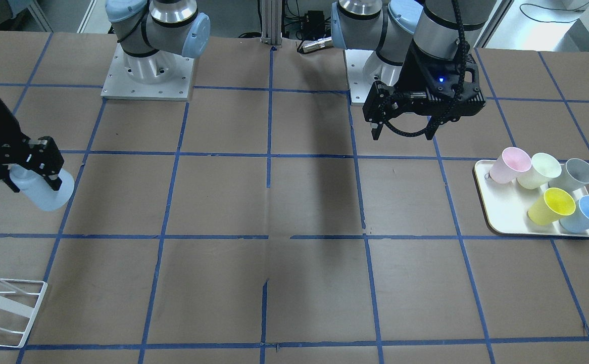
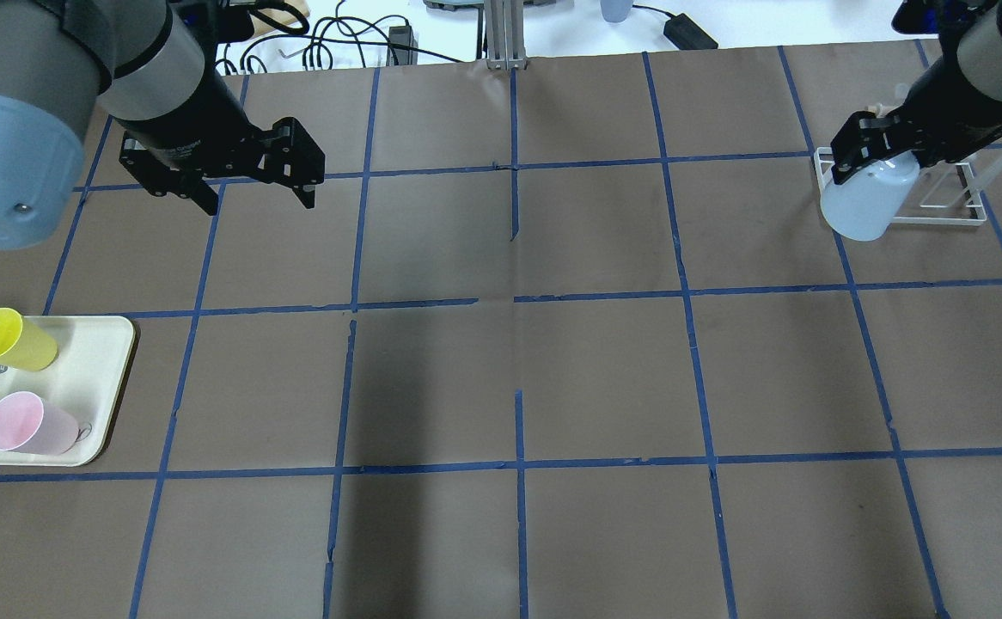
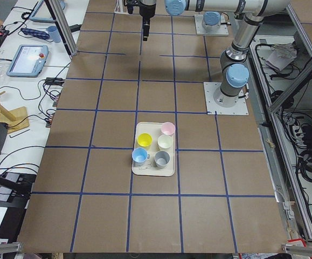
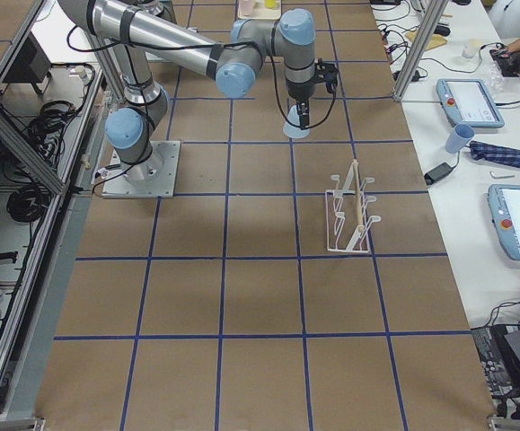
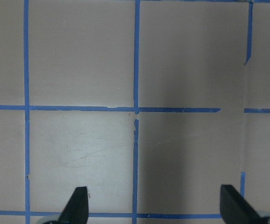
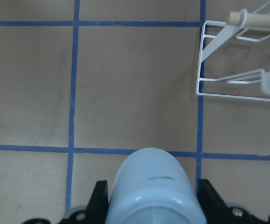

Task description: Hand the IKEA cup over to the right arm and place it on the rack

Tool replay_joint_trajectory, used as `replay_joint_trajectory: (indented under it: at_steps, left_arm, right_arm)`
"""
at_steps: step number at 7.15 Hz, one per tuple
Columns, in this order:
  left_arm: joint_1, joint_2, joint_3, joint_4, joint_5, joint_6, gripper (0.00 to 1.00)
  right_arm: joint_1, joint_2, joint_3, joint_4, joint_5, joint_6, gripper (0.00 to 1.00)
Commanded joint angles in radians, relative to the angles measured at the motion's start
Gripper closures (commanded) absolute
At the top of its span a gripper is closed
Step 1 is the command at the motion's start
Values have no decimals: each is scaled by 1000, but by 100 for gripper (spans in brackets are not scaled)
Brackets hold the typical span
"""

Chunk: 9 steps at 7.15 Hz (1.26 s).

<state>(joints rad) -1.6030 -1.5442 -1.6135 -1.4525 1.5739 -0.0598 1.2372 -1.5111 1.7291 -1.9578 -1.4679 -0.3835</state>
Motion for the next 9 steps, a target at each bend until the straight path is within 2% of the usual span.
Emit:
replay_joint_trajectory:
  at_steps: [1,4,6,9]
  left_arm:
    - [2,1,0,1,-2,2,0]
    - [3,1,0,3,-2,2,0]
    - [6,1,-2,3,-2,6,0]
    - [6,1,-2,1,-2,8,0]
  right_arm:
    - [-33,73,-34,-99,-15,-118,44]
    - [-100,156,-75,-170,-9,-236,43]
    - [-104,213,-130,-168,-6,-235,43]
    - [-104,259,-138,-205,-6,-230,43]
